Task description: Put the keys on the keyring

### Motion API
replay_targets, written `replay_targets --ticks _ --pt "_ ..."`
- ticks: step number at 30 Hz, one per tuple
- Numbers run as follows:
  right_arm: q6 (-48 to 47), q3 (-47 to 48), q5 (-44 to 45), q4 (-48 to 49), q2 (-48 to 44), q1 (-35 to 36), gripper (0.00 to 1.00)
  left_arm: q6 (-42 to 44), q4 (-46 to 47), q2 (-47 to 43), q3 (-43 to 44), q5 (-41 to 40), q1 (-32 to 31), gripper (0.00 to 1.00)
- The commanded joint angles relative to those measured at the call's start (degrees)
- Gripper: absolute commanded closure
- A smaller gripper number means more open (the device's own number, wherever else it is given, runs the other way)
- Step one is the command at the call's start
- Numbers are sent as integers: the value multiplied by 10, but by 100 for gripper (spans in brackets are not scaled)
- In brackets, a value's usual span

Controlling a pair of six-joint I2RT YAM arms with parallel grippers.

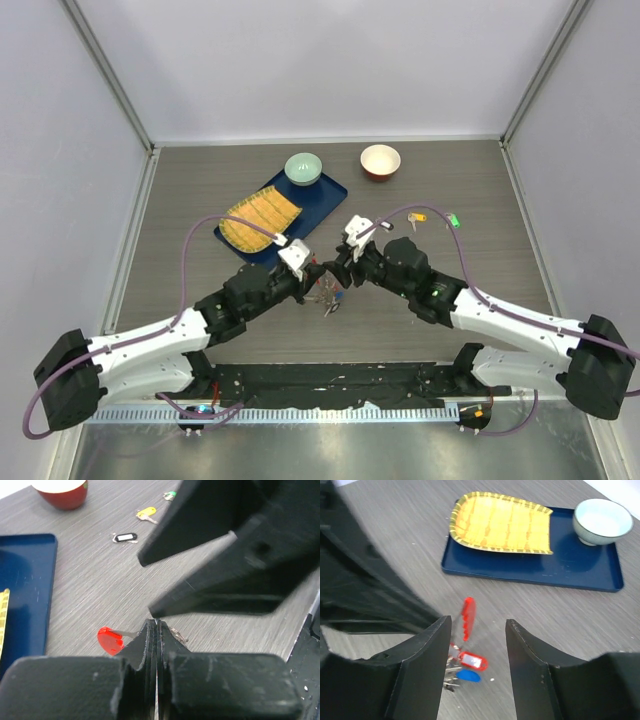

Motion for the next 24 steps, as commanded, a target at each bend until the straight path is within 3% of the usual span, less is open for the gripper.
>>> replay_targets --ticks 1,7,13,18,24 --pt "-1 2 -1 19 7 33 46 -43 23 9 50 -69 1 100" --pt "-12 12 51 3 21 46 45 -65 -5 26 86 -101 3 100" --pt "-28 52 136 -36 12 25 42 -3 23 32 75 -68 34 100" --pt "6 101 89 -93 20 -73 42 21 59 32 44 -9 88 100" --pt "34 174 22 -169 96 -212 43 36 76 21 22 19 112 100"
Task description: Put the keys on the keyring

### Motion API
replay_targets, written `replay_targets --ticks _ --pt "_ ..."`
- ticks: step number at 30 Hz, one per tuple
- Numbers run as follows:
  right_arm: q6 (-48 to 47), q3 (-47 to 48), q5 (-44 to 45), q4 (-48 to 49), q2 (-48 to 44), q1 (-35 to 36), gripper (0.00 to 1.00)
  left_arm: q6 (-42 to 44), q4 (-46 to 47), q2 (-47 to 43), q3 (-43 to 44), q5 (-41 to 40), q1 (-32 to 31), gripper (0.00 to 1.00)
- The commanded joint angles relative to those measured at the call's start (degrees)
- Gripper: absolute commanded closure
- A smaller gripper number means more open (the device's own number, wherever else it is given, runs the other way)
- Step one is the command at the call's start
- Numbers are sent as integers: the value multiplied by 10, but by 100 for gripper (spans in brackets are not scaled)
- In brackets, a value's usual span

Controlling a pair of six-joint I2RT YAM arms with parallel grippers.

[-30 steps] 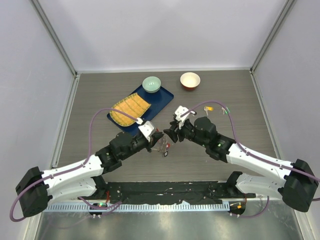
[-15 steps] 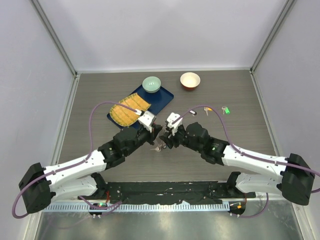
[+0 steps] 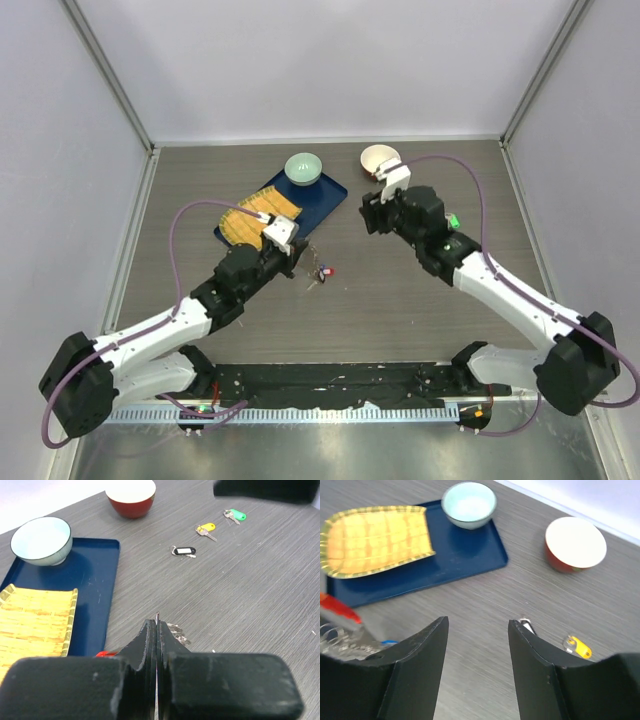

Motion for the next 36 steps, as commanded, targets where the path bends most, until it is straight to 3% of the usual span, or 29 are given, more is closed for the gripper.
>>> replay_targets --ticks 1,9,18,30,36 --pt "31 63 -54 -59 74 -77 43 24 65 -14 -10 33 8 100" --pt "13 124 -117 -49 246 -182 53 3 65 -55 -42 36 8 100" --pt "-32 228 -144 -108 390 -201 64 10 44 -87 -58 39 8 100" --pt "-55 257 -152 -117 446 -206 75 12 39 -89 -59 38 8 100" --pt "-64 269 -157 -124 461 -206 75 11 41 -84 -58 39 8 100"
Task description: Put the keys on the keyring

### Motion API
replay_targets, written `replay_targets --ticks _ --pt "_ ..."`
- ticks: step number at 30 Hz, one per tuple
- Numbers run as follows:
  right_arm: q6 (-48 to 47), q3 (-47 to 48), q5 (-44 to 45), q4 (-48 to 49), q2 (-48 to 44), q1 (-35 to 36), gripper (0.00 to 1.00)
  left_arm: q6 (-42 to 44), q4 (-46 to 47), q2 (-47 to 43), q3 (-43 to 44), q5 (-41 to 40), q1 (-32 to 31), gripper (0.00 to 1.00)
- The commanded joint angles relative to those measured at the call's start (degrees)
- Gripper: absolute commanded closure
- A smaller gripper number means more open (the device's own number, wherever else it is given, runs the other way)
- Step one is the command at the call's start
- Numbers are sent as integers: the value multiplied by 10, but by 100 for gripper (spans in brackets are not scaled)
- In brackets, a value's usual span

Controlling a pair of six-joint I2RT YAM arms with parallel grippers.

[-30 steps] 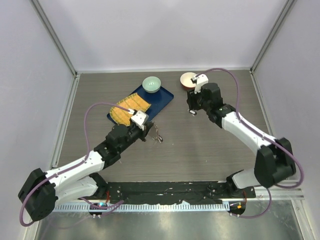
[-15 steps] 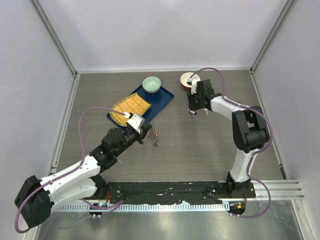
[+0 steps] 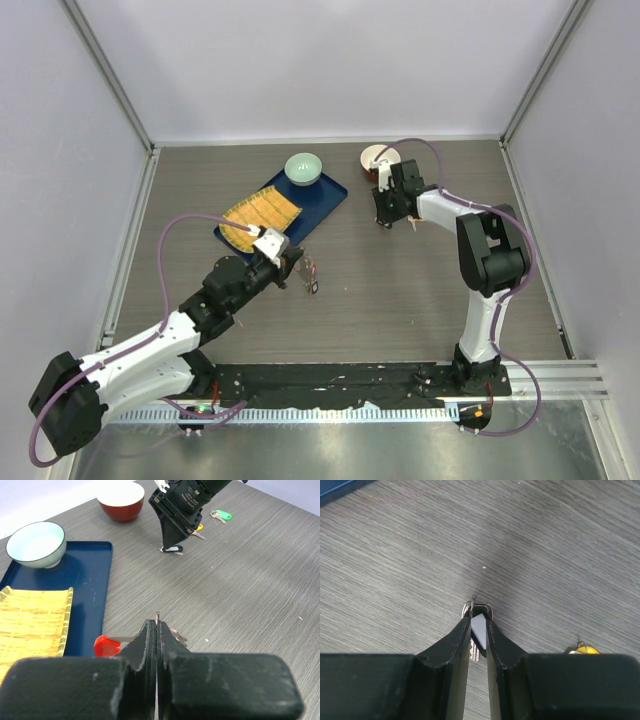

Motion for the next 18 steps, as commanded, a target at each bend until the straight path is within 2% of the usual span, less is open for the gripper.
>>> replay_targets --ticks 1,6,12,18 --pt "-15 36 -11 -1 8 -2 75 -2 35 -5 3 7 2 100" --pt "-20 41 -15 -9 11 -2 75 -2 37 -5 3 8 2 100" --pt "-19 50 -21 -12 8 -1 65 -2 38 -2 3 10 2 100" --pt "-24 61 -23 -18 11 -1 62 -3 38 -1 3 12 2 100"
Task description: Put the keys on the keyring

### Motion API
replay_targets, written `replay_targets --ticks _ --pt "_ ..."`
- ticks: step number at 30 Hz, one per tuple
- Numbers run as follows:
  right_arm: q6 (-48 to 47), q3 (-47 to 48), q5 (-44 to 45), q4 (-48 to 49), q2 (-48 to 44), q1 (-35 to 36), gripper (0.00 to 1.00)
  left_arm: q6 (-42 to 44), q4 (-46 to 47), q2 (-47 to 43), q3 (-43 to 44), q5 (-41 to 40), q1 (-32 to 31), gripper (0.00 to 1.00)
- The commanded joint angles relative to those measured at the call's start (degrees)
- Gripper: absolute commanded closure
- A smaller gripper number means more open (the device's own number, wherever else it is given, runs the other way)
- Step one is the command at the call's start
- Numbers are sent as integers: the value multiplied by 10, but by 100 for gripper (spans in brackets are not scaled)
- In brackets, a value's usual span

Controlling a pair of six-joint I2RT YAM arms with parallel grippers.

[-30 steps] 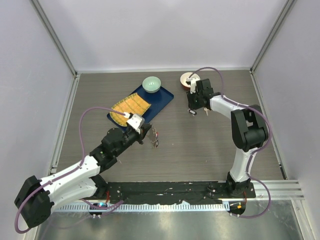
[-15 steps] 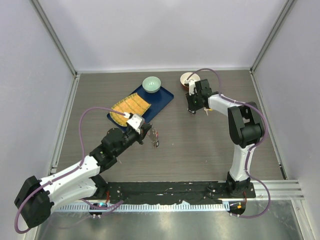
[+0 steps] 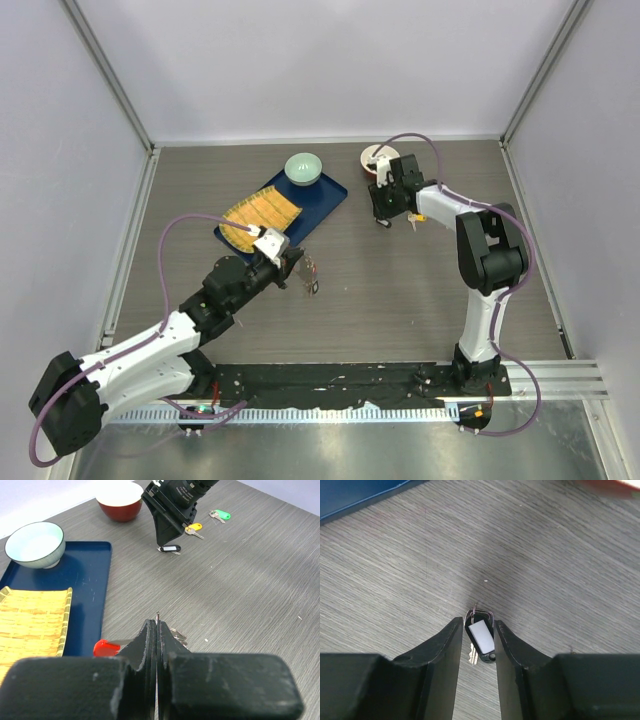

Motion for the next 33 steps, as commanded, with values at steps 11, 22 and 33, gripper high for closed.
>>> replay_targets --ticks 11,22,33 --pt "3 49 -20 -16 27 -1 66 -3 38 -2 2 10 2 100" --pt "-4 49 -7 -29 31 0 89 -4 41 0 2 10 2 100" --pt "-51 -19 -13 -44 -80 14 99 66 77 0 -21 66 1 100"
